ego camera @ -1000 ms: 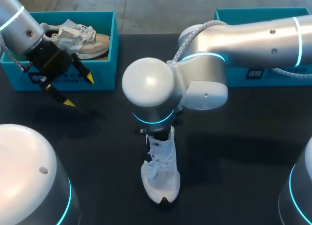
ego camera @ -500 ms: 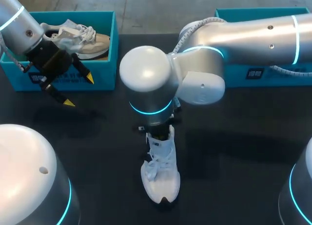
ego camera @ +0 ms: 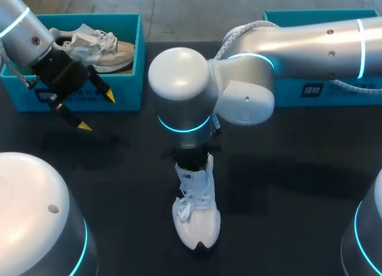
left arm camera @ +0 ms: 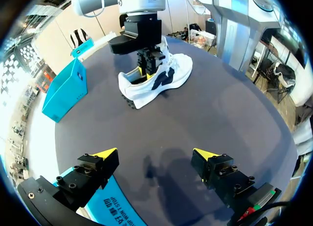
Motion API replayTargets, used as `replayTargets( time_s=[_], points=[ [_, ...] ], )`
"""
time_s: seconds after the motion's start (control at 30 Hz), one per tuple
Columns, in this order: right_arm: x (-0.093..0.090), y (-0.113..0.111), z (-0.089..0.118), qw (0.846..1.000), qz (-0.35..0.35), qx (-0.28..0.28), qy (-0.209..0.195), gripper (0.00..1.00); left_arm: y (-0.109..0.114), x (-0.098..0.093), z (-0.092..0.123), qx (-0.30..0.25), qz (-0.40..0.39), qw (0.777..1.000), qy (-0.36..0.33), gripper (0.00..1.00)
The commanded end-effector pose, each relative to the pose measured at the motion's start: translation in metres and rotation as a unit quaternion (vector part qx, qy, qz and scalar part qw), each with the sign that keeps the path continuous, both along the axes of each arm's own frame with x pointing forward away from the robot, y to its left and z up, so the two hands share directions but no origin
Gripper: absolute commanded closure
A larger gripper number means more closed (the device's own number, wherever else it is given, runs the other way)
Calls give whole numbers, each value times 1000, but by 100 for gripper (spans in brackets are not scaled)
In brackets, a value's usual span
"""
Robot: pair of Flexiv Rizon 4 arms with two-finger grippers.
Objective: Take the shoe out of the shoebox, open the shoe tongue, remove and reinsert the insole, then place the shoe into the shoebox
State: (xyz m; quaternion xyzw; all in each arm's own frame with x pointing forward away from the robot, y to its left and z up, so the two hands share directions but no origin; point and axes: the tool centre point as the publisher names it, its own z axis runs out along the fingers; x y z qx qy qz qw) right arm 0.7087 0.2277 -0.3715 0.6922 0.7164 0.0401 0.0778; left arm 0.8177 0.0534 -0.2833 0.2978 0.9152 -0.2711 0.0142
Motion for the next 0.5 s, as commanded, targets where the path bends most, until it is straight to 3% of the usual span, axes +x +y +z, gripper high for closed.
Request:
replayTargets(
  time_s=[0.03,0.23,0.43,0.5],
  points=[
    [-5,5,0,993,-121,15,-6,62,0,-1,0,1,0,1000,0,0],
    [-11,8,11,993,-117,6,-7,53,0,-1,0,1,0,1000,0,0],
    [-19,8,13,993,-120,-3,2,50,0,-1,0,1,0,1000,0,0],
    [-21,7,12,993,-122,-3,5,42,0,-1,0,1,0,1000,0,0]
  ],
)
